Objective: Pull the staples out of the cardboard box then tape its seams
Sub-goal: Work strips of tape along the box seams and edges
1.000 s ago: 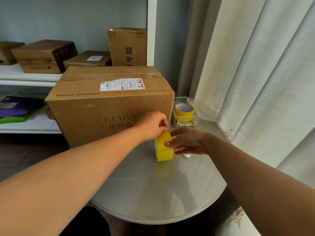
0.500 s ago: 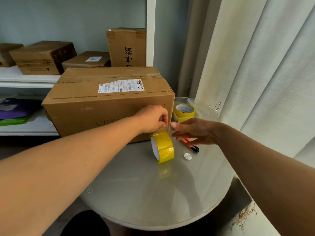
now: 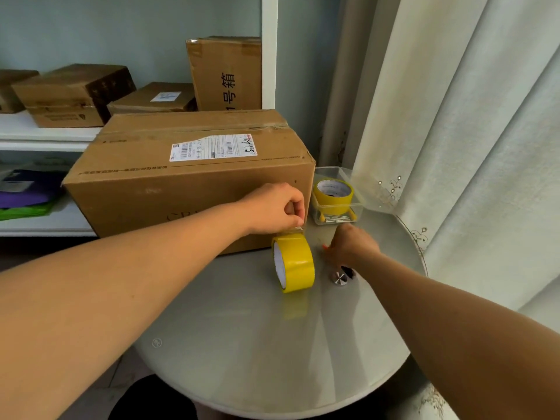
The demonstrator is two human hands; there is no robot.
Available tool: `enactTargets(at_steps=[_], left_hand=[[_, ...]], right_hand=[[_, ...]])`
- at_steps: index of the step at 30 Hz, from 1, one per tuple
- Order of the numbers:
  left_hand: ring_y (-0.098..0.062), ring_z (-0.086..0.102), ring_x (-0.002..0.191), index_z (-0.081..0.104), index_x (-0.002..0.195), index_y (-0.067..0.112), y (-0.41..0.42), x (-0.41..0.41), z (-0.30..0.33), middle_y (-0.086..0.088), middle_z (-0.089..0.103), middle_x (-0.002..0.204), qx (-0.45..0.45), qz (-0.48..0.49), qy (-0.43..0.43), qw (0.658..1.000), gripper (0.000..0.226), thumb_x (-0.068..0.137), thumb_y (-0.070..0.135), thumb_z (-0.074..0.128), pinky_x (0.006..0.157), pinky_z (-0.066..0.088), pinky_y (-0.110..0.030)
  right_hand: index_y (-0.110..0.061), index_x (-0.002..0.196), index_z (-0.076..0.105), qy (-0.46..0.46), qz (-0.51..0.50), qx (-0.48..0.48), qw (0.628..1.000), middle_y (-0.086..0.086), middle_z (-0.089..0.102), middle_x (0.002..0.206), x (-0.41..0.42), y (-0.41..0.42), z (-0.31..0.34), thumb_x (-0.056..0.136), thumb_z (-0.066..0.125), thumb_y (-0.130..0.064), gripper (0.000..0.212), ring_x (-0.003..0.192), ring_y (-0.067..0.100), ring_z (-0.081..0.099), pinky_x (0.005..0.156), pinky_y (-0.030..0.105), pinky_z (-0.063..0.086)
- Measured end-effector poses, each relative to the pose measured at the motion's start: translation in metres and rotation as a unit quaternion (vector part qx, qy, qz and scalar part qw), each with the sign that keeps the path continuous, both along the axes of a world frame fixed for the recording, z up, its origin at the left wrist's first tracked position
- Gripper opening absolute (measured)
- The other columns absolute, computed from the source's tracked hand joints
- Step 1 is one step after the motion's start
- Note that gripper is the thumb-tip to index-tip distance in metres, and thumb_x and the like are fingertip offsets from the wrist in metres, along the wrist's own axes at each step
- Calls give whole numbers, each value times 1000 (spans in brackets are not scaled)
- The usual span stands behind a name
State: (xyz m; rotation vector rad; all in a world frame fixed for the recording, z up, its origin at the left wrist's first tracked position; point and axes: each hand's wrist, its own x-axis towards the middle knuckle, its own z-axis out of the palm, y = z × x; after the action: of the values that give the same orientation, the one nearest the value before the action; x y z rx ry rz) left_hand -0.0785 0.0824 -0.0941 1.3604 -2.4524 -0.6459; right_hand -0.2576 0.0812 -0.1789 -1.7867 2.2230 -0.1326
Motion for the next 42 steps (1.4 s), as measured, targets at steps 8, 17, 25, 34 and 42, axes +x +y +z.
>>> enactTargets(at_steps=[8,17,25,34,42], left_hand=[[-6,51,70,61,79,25,8,0,-3,10,56,73,7,2,7,1000,10,86,20,66,61,40,-22],[-8,50,70,65,86,17,17,-4,3,9,54,71,-13,11,5,1000,1,87,18,66,58,39,-22],[-14,55,79,63,81,15,27,-3,-3,7,55,75,-35,72,54,995,7,87,14,66,70,46,-28],[-15,52,81,57,90,11,26,-12,0,1,53,83,-16,68,136,988,2,92,11,58,70,45,-24],[-15,45,79,52,91,12,27,-9,-50,-1,49,83,50,141,218,964,8,95,6,50,64,38,-21]], right_hand=[[0,97,65,-227,-58,57,971,17,70,92,-11,17,18,89,62,-18,20,80,26,67,78,34,58],[-11,97,57,-545,-34,45,837,5,57,80,7,52,40,91,61,-38,28,49,8,39,44,20,41],[-15,68,47,-492,-49,47,868,-1,37,52,21,70,26,79,78,-21,34,42,8,34,41,19,31],[-14,74,44,-297,-62,-69,950,5,52,77,11,46,50,79,77,-31,37,68,22,55,56,32,51],[-19,116,56,-46,-39,-78,995,5,61,116,14,45,43,80,71,-44,46,108,28,59,74,31,40]])
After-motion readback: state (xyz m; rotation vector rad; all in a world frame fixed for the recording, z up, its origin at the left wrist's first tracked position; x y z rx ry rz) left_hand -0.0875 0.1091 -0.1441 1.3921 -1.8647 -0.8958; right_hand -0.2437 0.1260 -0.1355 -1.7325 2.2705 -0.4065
